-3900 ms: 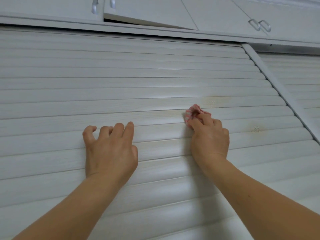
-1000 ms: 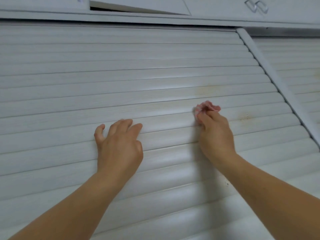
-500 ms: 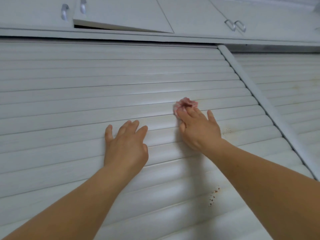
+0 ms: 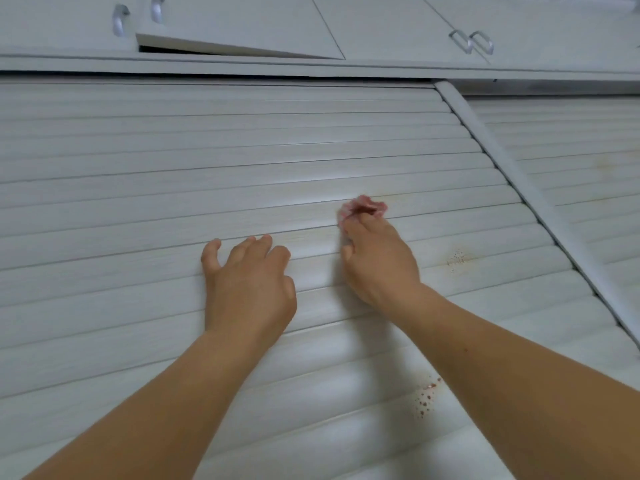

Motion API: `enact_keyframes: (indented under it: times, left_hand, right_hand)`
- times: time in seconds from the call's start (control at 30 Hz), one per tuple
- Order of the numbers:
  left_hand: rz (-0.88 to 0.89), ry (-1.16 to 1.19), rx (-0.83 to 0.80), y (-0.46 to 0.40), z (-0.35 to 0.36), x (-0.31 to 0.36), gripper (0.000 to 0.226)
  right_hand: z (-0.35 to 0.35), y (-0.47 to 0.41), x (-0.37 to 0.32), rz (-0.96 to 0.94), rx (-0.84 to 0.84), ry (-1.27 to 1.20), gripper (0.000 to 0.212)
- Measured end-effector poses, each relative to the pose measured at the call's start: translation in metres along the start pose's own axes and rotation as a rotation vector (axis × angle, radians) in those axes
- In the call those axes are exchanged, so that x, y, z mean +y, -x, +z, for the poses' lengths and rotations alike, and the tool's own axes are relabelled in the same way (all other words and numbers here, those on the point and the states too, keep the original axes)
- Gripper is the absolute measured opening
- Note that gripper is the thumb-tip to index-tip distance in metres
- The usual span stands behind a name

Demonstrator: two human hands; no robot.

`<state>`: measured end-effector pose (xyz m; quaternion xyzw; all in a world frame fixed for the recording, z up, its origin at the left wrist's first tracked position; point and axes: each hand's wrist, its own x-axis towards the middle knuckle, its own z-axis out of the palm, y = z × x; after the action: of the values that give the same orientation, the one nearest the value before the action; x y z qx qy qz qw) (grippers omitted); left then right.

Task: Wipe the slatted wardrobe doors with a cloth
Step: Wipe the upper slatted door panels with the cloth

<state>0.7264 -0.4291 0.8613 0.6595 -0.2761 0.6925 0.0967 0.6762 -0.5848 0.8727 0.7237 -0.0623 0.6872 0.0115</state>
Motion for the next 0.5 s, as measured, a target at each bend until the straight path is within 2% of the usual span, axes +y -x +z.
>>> enact_keyframes:
  times: [0.13,0.2,0.33,0.5]
  left_hand:
    - [-0.013,-0.058,0.077,-0.006,0.006,0.001,0.043]
    - [-0.028,-0.07,0.125,-0.009,0.007,0.005,0.046]
    - [-0.041,-0.064,0.149,-0.012,0.003,0.012,0.053]
    - [-0.052,-0.196,0.135,-0.014,0.003,0.014,0.04]
  right_hand:
    - [0.01,-0.005,-0.026,-0.168,-0.048,-0.082,0.046]
    - [0.011,-0.007,-0.034,-0.241,-0.083,-0.088,0.056]
    - [0.009,-0.011,-0.029,-0.255,-0.193,0.047,0.054]
    - [0.001,-0.022,-0.022,-0.213,-0.184,0.113,0.052]
